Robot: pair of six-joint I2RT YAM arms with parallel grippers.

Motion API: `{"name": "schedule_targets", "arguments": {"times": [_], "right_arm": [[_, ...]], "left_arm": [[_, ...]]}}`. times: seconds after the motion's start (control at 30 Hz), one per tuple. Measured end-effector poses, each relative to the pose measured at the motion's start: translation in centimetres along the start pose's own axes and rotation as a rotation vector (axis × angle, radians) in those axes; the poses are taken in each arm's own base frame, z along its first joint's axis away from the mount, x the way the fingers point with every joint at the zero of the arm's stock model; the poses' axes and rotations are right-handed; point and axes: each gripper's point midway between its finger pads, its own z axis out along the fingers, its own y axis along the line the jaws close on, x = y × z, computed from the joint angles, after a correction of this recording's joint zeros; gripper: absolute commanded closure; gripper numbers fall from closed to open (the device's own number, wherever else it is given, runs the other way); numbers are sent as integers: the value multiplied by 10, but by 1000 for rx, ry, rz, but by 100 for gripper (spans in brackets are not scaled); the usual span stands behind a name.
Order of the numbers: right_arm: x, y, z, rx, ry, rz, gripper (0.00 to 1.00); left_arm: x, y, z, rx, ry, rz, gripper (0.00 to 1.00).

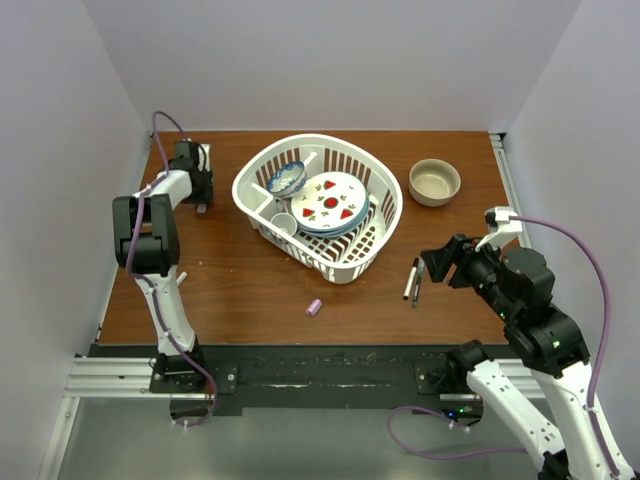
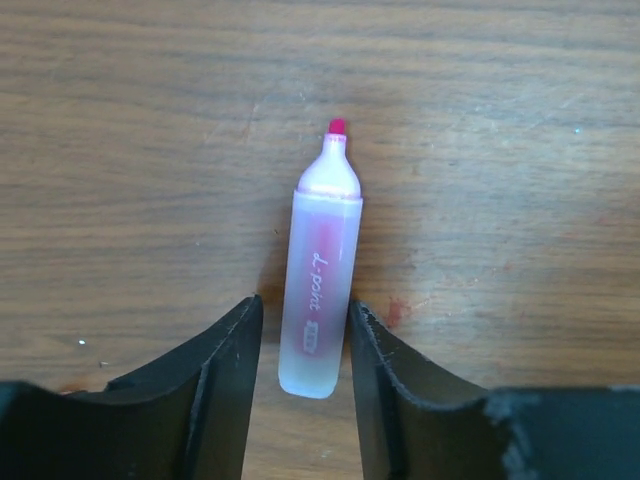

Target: Insert the pens into the pen caps

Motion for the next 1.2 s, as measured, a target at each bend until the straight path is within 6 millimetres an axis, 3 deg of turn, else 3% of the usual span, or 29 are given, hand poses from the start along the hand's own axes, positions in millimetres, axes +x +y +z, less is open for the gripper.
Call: {"name": "schedule_targets", "arguments": {"times": [0.37, 0.43, 0.57, 0.63, 0.77, 1.0, 1.13, 1.2], "right_arm": [[0, 0, 0, 0, 1, 0, 36], [0, 0, 0, 1, 2, 0, 36], [1, 0, 2, 4, 10, 0, 36], [2, -1, 3, 5, 14, -1, 36], [1, 0, 3, 5, 15, 3, 35], [-5, 10, 0, -33, 8, 30, 34], [-9, 22, 4, -79, 26, 55, 33], [-11, 31, 8, -112, 45, 74, 33]], "left_arm": [[-22, 3, 15, -15, -6, 2, 54], [-27, 3, 19, -17, -10, 1, 61], [-30, 2, 22, -16, -9, 2, 88], [-30, 1, 22, -15, -4, 4, 96], [-28, 0, 20, -18, -5, -9, 100], [2, -4, -4, -8, 40, -77, 100], [21, -8, -27, 9, 76, -136, 100], [19, -9, -44, 17, 58, -168, 100]]}}
